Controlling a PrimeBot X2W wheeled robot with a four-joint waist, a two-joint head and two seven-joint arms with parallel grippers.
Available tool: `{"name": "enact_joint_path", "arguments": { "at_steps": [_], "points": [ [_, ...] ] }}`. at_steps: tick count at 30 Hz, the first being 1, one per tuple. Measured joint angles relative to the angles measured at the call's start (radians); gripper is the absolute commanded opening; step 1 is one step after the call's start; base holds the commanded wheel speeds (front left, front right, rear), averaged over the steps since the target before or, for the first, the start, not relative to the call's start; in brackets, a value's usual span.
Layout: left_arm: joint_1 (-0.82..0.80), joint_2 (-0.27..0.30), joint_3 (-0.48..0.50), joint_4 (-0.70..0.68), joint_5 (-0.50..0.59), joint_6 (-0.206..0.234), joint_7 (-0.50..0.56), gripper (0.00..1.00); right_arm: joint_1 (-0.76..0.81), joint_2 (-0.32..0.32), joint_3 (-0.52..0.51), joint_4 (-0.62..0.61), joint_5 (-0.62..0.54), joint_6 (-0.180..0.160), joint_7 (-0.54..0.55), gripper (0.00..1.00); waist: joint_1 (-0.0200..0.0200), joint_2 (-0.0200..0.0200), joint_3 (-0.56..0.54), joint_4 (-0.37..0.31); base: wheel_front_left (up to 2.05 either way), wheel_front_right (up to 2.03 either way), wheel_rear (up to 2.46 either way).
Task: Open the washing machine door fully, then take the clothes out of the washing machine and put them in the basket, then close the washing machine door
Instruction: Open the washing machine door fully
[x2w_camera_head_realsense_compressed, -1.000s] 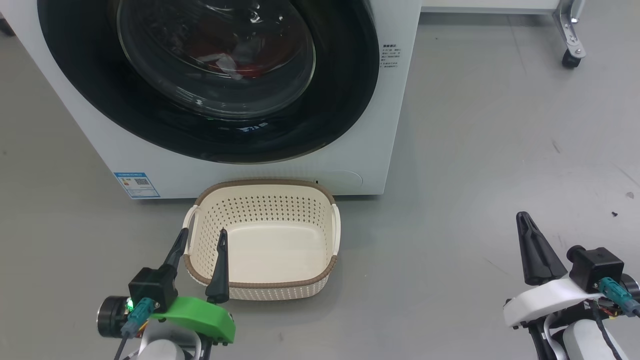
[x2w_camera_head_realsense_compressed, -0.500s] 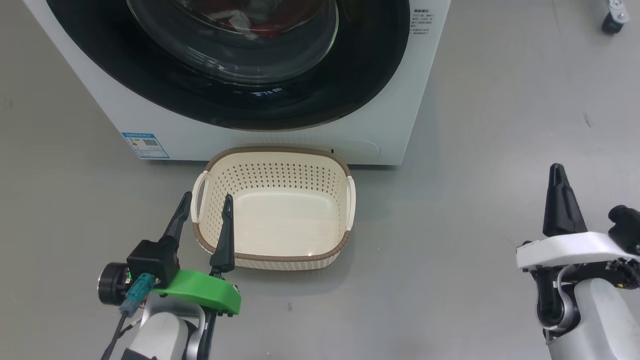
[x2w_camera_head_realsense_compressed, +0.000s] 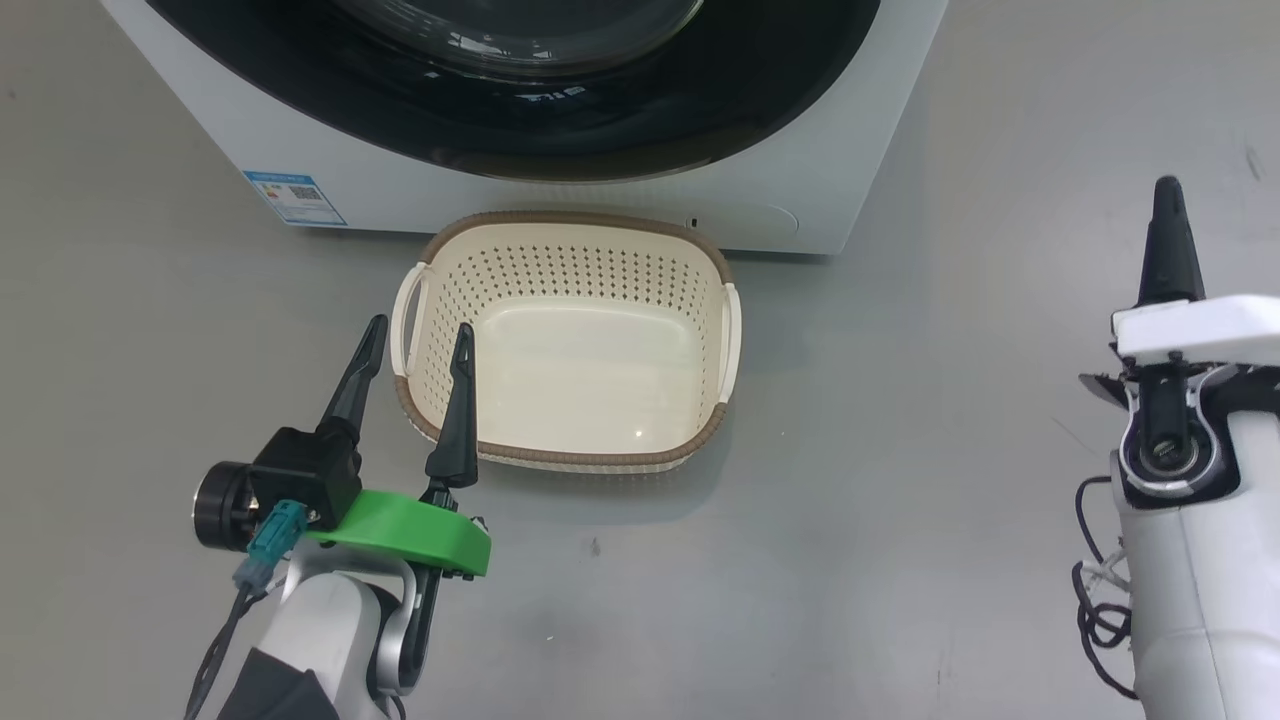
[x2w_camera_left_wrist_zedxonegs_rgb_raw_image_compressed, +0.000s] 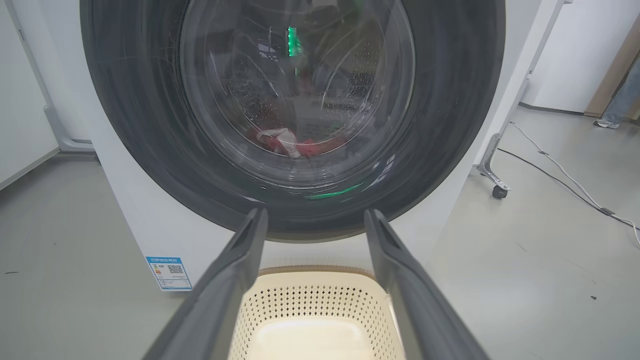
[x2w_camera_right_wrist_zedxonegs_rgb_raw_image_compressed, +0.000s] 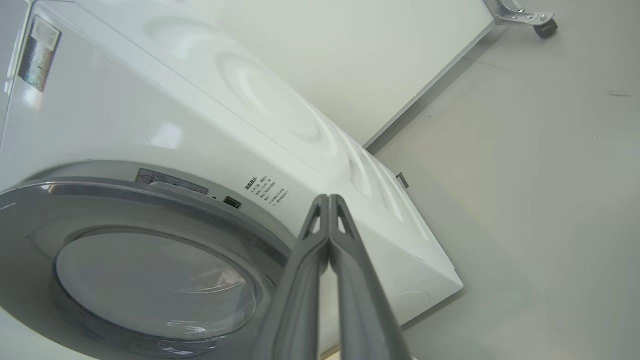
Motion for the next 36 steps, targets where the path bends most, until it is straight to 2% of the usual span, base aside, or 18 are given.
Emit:
{"name": "enact_joint_path", "arguments": {
  "at_steps": [10, 18, 29, 36],
  "points": [
    [-0.046, -0.002, -0.031, -0.025, -0.001, 0.000, 0.000, 1.00, -0.212, -0.006, -0.053, 0.008, 0.285, 0.000, 0.183, 0.00, 0.0000, 0.0000, 0.075, 0.021, 0.00, 0.00, 0.00],
    [-0.079, -0.003, -0.061, -0.037, -0.025, 0.009, 0.000, 1.00, -0.342, -0.071, -0.086, 0.051, 0.434, 0.000, 0.353, 0.00, 0.0000, 0.0000, 0.116, 0.047, 0.00, 0.00, 0.00],
    [-0.101, -0.004, -0.097, -0.055, -0.037, 0.013, 0.000, 1.00, -0.470, -0.139, -0.073, 0.124, 0.511, -0.002, 0.539, 0.00, 0.0000, 0.0000, 0.151, 0.081, 0.00, 0.00, 0.00],
    [-0.119, -0.006, -0.124, -0.061, -0.047, 0.019, 0.000, 1.00, -0.543, -0.156, -0.044, 0.163, 0.520, -0.022, 0.611, 0.00, 0.0000, 0.0000, 0.174, 0.103, 0.00, 0.00, 0.00]
  ]
}}
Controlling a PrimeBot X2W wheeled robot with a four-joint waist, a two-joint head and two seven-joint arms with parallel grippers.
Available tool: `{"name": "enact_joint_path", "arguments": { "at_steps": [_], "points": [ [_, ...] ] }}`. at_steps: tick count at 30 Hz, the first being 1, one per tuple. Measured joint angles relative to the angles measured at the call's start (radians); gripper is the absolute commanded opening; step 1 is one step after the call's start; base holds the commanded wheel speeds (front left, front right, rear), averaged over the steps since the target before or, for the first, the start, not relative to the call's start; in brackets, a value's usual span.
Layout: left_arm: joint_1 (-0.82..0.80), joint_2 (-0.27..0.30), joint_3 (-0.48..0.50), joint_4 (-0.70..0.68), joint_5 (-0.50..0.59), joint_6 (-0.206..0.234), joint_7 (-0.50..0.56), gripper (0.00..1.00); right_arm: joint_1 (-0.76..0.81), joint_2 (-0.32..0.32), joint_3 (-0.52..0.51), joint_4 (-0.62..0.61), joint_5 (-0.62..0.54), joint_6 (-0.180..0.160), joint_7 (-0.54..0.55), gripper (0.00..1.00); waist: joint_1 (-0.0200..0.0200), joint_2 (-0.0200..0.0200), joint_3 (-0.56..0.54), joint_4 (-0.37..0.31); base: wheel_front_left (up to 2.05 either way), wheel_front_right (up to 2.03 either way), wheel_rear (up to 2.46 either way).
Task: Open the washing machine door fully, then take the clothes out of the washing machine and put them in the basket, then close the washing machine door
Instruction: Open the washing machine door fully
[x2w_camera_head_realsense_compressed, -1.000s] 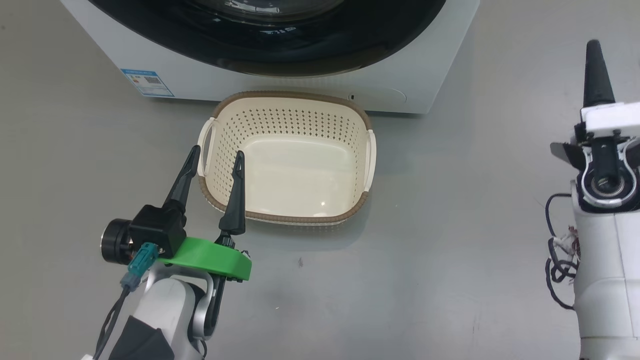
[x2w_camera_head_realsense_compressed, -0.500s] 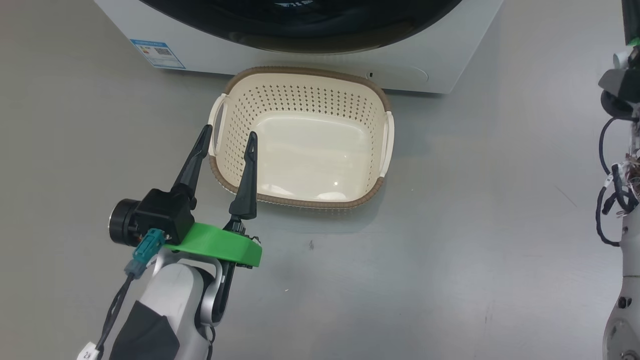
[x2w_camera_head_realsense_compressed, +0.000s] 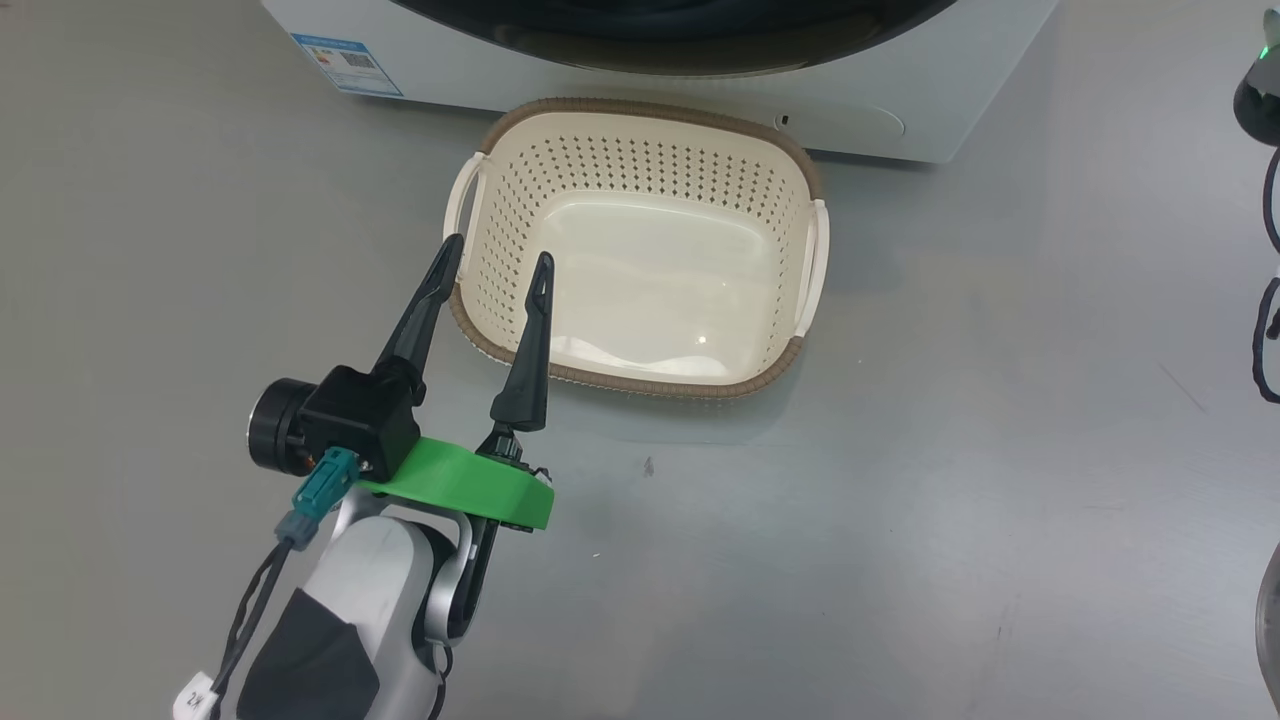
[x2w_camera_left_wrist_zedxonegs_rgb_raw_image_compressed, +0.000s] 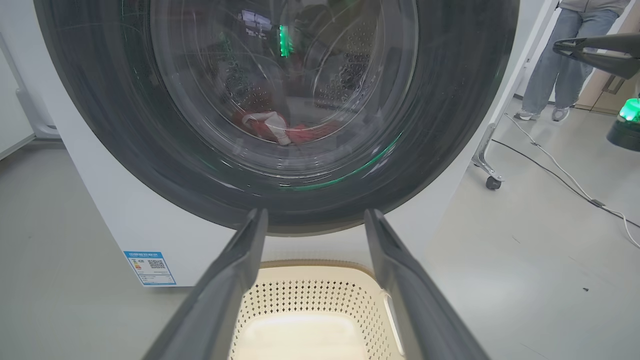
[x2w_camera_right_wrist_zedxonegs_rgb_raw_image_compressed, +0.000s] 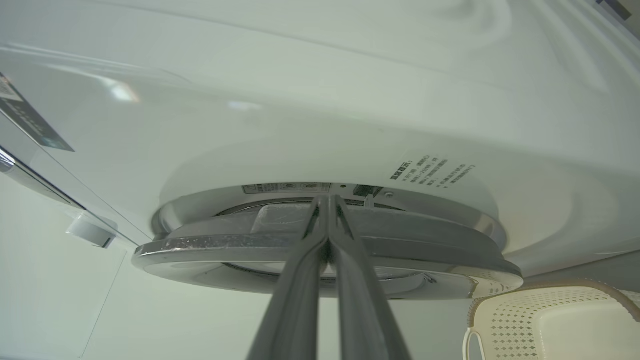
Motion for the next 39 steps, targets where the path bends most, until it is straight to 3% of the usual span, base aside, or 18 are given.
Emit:
{"name": "enact_joint_path", "arguments": {
  "at_steps": [21, 39],
  "points": [
    [-0.028, -0.001, -0.059, -0.025, -0.034, 0.007, 0.000, 1.00, -0.139, -0.035, 0.050, 0.096, 0.007, -0.041, 0.120, 0.00, 0.0000, 0.0000, 0.042, 0.071, 0.00, 0.00, 0.00],
    [-0.035, -0.002, -0.064, -0.027, -0.034, 0.015, 0.000, 1.00, -0.214, -0.057, 0.056, 0.163, 0.030, -0.041, 0.192, 0.00, -0.0001, 0.0000, 0.061, 0.094, 0.00, 0.00, 0.00]
  ]
}}
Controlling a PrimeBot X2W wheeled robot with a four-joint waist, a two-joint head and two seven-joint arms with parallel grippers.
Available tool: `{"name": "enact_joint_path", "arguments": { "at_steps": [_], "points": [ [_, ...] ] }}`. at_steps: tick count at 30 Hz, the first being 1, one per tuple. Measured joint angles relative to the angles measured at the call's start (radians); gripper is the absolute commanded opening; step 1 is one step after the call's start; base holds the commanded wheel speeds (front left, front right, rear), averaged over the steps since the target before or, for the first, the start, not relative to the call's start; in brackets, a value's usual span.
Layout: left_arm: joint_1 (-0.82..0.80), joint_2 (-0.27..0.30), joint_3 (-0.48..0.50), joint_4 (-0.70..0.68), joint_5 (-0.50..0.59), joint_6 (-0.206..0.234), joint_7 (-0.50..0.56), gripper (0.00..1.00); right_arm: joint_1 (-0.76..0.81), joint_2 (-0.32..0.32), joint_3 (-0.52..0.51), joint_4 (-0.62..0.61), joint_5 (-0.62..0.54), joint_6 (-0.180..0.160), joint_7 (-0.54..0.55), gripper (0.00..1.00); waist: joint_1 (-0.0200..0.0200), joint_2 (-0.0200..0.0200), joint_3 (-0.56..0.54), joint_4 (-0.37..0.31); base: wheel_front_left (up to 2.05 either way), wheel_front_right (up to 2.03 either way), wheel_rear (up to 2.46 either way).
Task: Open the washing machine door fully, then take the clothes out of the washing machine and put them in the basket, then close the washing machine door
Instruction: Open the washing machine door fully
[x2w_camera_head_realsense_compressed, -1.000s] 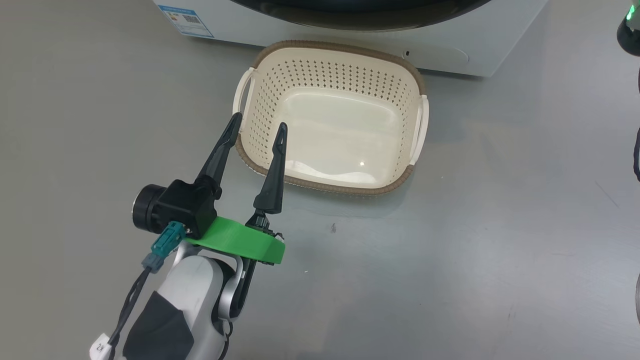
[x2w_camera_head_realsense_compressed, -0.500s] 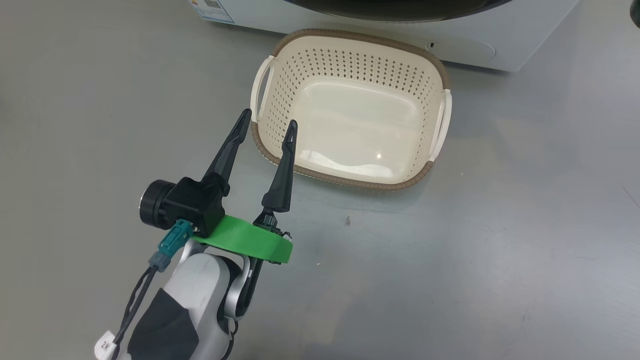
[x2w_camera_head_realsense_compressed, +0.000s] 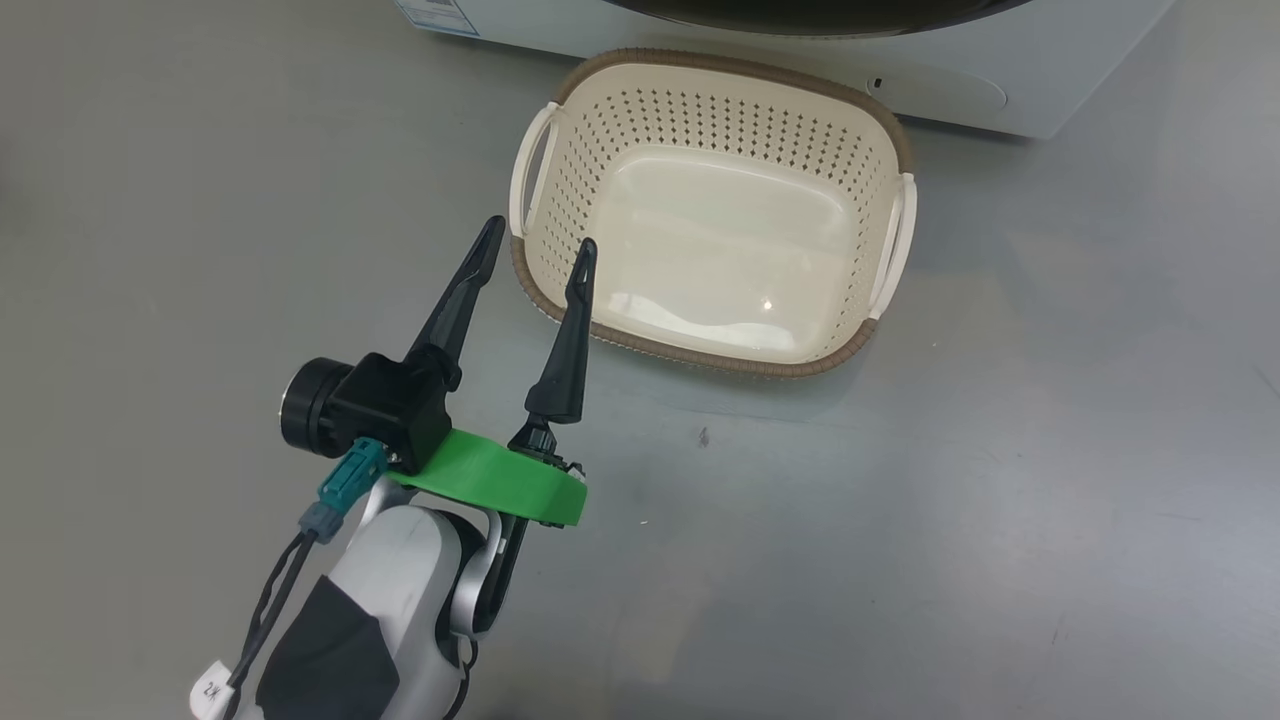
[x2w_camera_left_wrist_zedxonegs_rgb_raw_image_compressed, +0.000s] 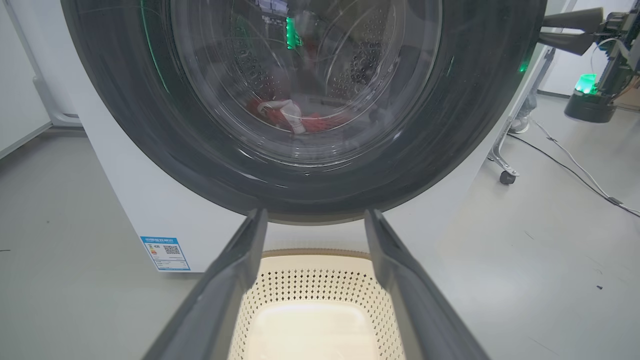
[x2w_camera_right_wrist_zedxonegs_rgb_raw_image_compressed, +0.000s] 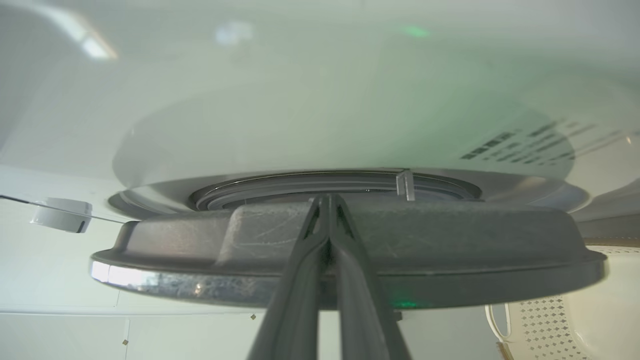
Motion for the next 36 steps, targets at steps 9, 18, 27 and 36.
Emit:
{"name": "enact_joint_path", "arguments": {
  "at_steps": [9, 18, 27, 36],
  "points": [
    [-0.002, 0.000, -0.002, 0.000, 0.000, 0.000, 0.000, 1.00, -0.010, -0.006, -0.008, 0.046, 0.003, -0.010, -0.014, 0.00, 0.0000, 0.0000, 0.003, 0.006, 0.00, 0.00, 0.00],
    [-0.002, -0.002, -0.006, -0.001, -0.007, 0.000, 0.000, 1.00, -0.029, -0.007, -0.005, 0.072, 0.004, -0.008, -0.001, 0.00, 0.0000, 0.0000, 0.007, 0.015, 0.00, 0.00, 0.00],
    [-0.003, -0.002, -0.003, -0.002, -0.007, 0.009, 0.000, 1.00, -0.032, -0.011, -0.008, 0.096, 0.032, 0.001, 0.045, 0.00, 0.0000, 0.0000, 0.003, 0.014, 0.00, 0.00, 0.00],
    [-0.003, -0.003, 0.005, 0.007, -0.006, 0.009, 0.000, 1.00, -0.011, 0.008, -0.006, 0.126, 0.066, 0.022, 0.105, 0.00, 0.0000, 0.0000, -0.024, -0.007, 0.00, 0.00, 0.00]
  ]
}}
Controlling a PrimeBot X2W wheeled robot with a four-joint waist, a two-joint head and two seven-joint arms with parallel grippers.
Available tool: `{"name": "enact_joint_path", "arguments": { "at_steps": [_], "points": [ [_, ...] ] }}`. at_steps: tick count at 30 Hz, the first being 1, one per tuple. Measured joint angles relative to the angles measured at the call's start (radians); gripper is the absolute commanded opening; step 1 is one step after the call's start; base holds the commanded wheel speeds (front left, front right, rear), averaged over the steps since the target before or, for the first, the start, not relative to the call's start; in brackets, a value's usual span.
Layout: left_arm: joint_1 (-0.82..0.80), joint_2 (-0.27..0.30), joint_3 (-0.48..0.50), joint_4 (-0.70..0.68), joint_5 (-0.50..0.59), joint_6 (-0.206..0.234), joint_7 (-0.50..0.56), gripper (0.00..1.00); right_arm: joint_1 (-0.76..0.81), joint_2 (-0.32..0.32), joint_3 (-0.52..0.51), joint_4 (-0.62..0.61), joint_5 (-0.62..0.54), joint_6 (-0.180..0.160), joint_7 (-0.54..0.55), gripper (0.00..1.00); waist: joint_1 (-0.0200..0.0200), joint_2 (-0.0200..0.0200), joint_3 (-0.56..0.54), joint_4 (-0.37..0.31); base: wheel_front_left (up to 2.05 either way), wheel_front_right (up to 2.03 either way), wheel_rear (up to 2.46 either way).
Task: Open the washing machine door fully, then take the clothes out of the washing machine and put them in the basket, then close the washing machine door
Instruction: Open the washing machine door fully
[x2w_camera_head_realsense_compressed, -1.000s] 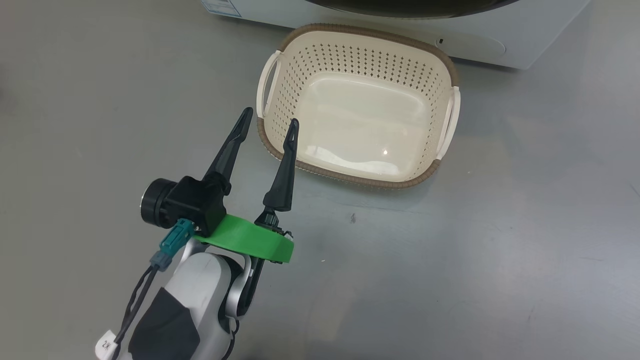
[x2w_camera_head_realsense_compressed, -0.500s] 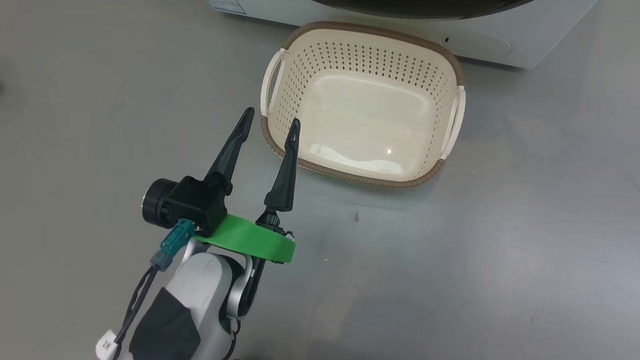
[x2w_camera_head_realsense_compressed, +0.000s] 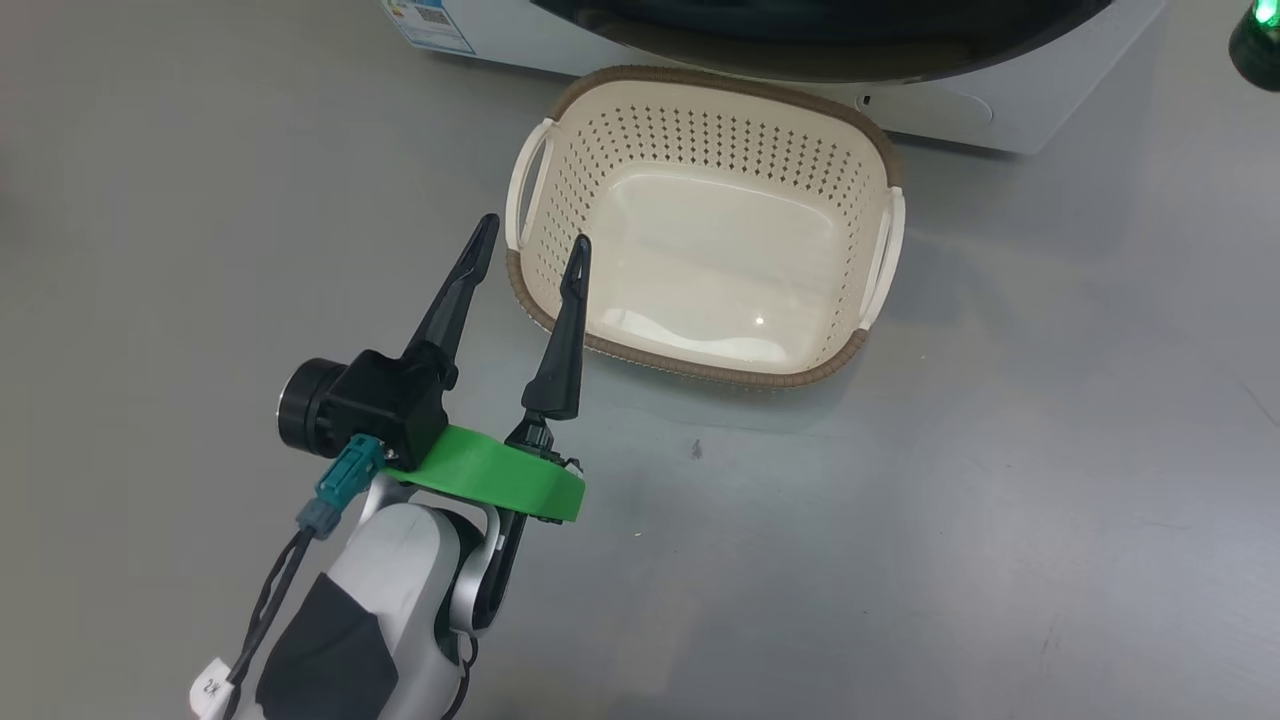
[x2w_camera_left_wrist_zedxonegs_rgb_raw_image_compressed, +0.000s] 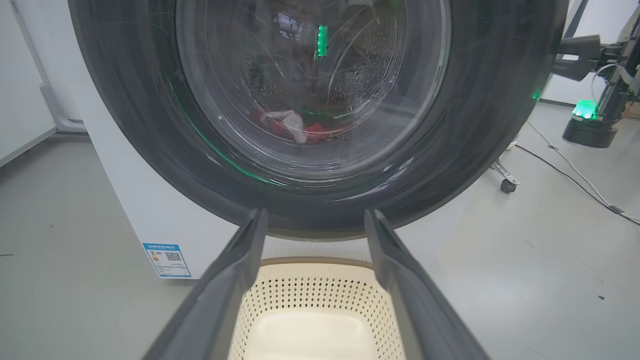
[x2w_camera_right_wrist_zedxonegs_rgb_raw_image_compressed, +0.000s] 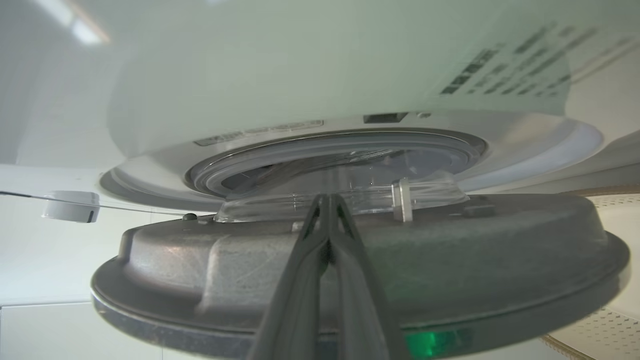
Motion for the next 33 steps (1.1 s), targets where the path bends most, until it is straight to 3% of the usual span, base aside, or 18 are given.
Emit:
{"name": "enact_joint_path", "arguments": {
  "at_steps": [13, 33],
  "points": [
    [0.004, 0.000, 0.009, 0.034, 0.003, 0.000, 0.000, 1.00, 0.097, 0.032, 0.012, 0.014, 0.026, 0.032, 0.068, 0.00, 0.0000, 0.0000, -0.058, -0.026, 0.00, 0.00, 0.00],
    [0.074, 0.000, 0.036, 0.084, 0.016, 0.000, 0.000, 1.00, 0.262, 0.115, 0.047, 0.012, 0.035, 0.041, 0.126, 0.00, 0.0000, 0.0000, -0.171, -0.047, 0.00, 0.00, 0.00]
  ]
}}
